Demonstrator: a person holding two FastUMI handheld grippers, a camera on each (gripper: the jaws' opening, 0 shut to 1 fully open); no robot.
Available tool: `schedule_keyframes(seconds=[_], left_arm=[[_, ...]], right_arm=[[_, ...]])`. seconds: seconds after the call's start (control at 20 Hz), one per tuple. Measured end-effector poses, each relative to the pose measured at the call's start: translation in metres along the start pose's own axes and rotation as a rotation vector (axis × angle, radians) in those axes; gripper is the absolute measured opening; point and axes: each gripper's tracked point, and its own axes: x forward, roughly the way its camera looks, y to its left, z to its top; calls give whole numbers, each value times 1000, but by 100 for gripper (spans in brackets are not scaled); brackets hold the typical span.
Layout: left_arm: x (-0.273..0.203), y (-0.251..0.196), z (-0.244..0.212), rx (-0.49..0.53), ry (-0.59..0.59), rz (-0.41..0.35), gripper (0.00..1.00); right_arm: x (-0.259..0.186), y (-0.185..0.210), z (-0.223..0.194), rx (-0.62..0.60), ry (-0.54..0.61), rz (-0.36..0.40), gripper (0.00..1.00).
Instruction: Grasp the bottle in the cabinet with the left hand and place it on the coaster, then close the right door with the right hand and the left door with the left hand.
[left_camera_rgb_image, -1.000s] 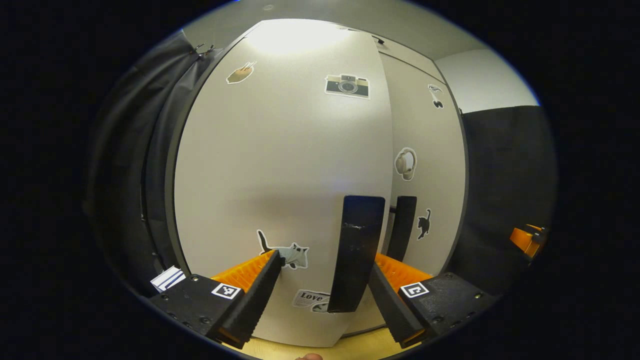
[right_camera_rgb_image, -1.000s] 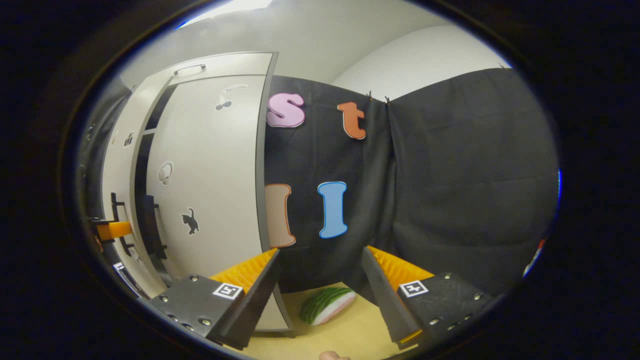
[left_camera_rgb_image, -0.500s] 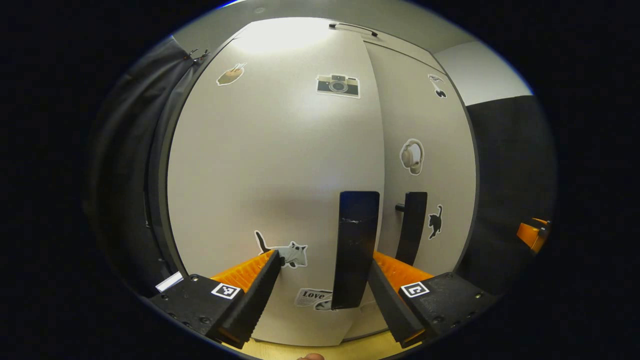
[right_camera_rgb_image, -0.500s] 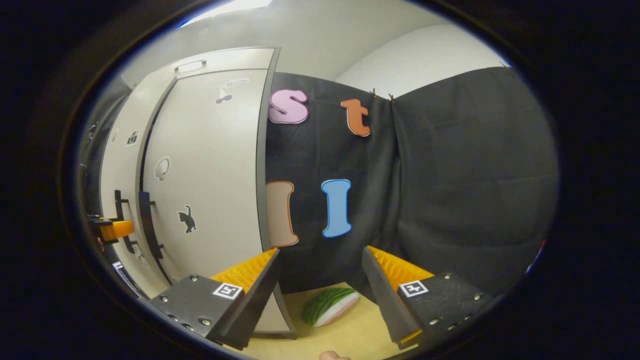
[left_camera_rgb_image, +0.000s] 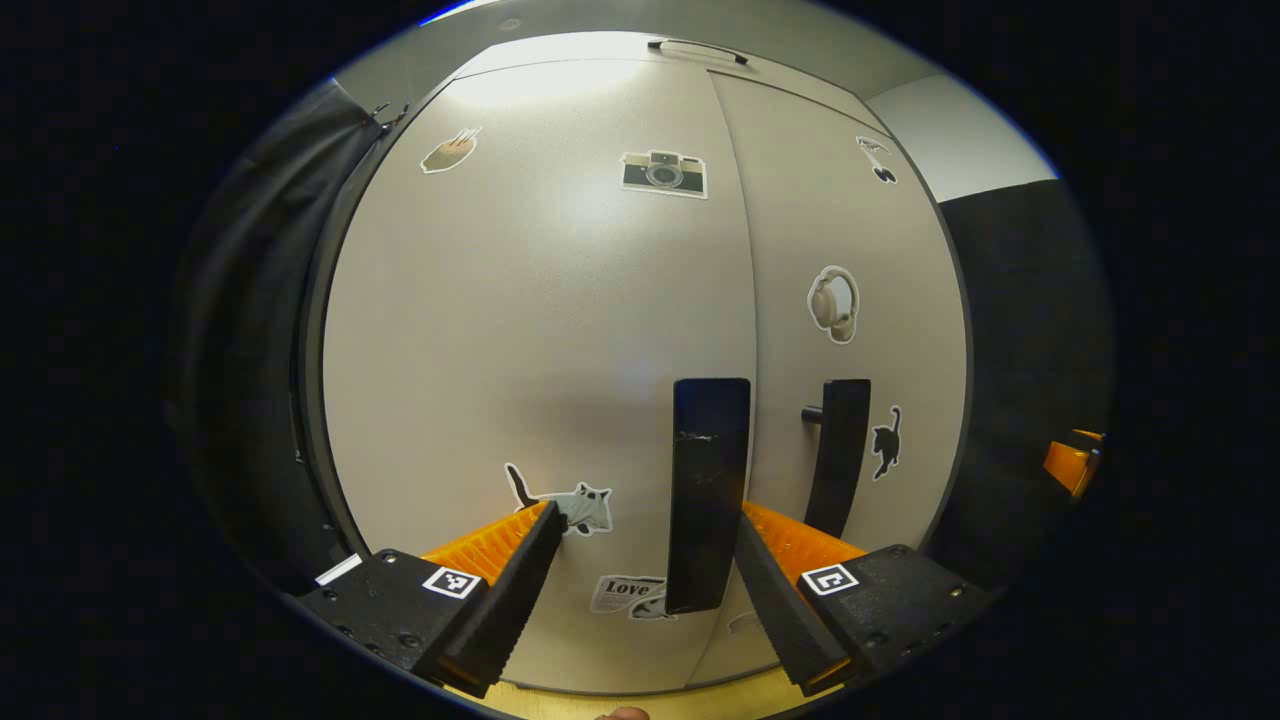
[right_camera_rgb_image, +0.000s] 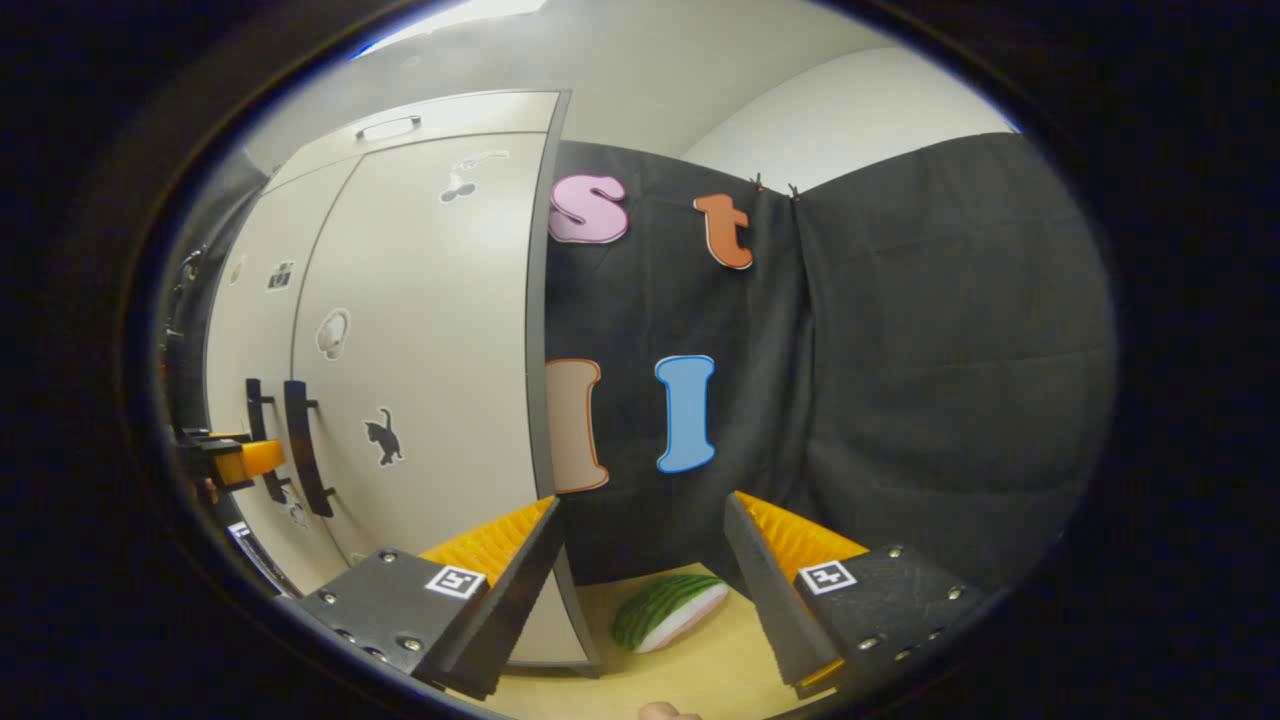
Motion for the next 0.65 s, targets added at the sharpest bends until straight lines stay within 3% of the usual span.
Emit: schedule_keyframes(seconds=[0.2, 0.5, 0.65], left_arm=[[-8, -2, 2, -4, 21, -4, 100], [-108, -33, 66, -34, -39, -17, 96], [-151, -44, 104, 4, -67, -7, 96]], right_arm=[[-14, 17, 12, 6, 1, 59, 98], [-60, 43, 67, 36, -37, 176, 98], [-81, 44, 99, 51, -69, 219, 98]])
